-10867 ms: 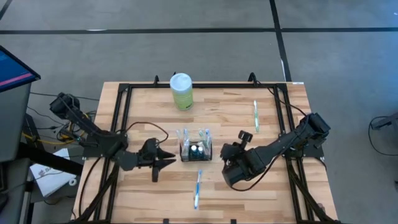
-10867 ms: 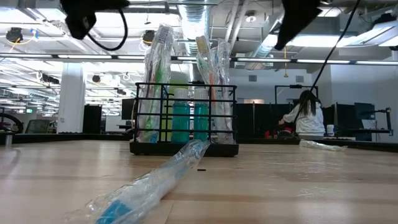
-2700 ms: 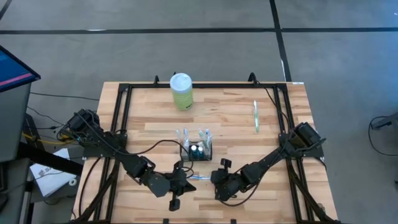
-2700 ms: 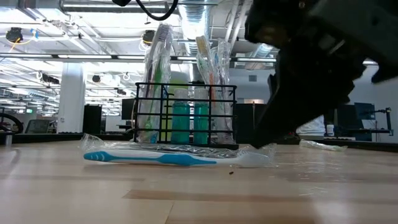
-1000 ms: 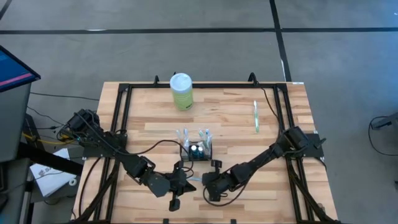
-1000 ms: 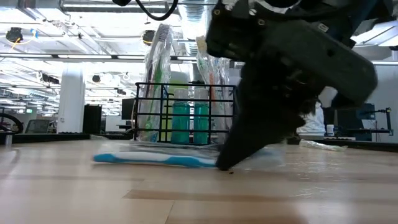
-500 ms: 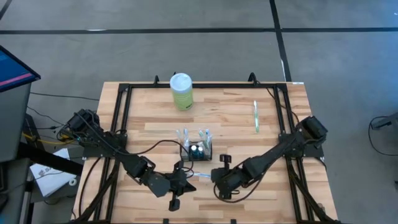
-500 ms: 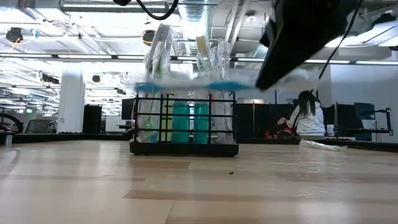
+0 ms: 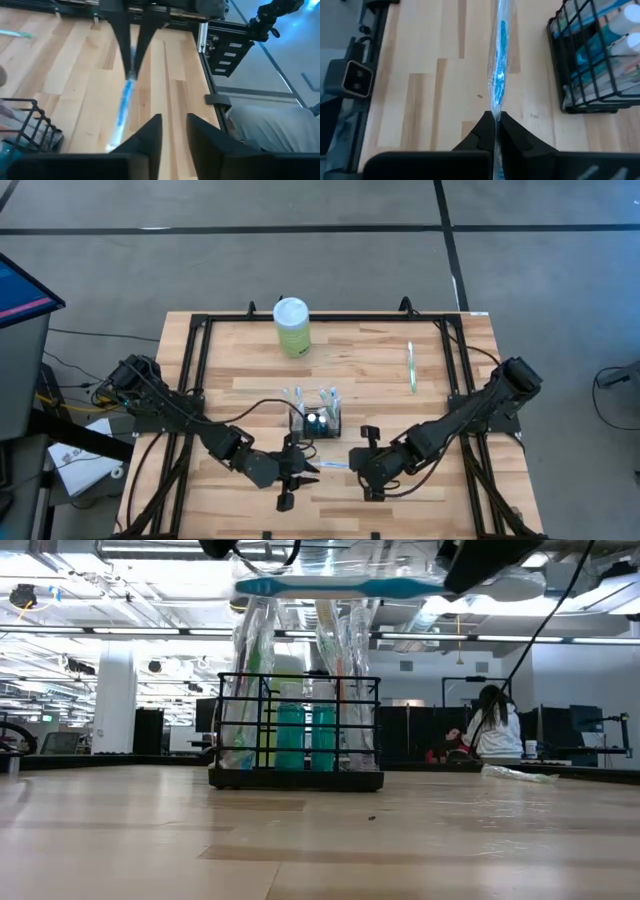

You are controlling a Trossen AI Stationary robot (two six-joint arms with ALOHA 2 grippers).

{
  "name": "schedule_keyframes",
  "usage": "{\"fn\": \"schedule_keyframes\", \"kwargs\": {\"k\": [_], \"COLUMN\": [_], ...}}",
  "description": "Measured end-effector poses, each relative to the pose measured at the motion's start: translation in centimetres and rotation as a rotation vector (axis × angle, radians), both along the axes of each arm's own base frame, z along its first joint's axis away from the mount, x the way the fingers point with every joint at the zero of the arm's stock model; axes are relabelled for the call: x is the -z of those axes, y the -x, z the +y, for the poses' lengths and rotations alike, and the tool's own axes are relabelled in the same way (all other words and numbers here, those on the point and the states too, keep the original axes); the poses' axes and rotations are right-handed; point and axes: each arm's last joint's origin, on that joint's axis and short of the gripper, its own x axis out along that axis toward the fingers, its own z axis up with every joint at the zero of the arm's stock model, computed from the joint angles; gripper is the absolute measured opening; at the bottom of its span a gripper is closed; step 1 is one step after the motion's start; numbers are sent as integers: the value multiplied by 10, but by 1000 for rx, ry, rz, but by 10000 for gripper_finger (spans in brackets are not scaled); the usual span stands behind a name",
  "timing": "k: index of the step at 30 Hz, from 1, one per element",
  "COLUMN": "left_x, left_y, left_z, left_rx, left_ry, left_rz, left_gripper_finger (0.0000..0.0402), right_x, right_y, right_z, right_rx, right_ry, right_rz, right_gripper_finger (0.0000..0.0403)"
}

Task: Pick & Place toothbrushing station
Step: Put the blue toothbrush into the wire organizer

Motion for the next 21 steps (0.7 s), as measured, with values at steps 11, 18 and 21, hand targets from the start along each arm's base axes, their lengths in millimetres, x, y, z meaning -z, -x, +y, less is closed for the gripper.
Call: {"fn": "schedule_keyframes", "kwargs": {"k": [11,18,21], "left_x": [2,2,2], "left_y": [-10,-10,-10], "left_z": [16,18,18], "left_rx": [60,55,74], "left_ry": [-8,-11,-48], "left_rz": [32,37,31], "left_gripper_finger": [172,184,184], "right_x": [-34,-49,-49], "right_y": [-5,-5,-3], "right_z": [5,5,9], "right_rx": [-38,-45,-59], "right_ry": [-15,-20,-27], "right_rz": [0,-1,1], "right_gripper_finger": [0,0,0]}}
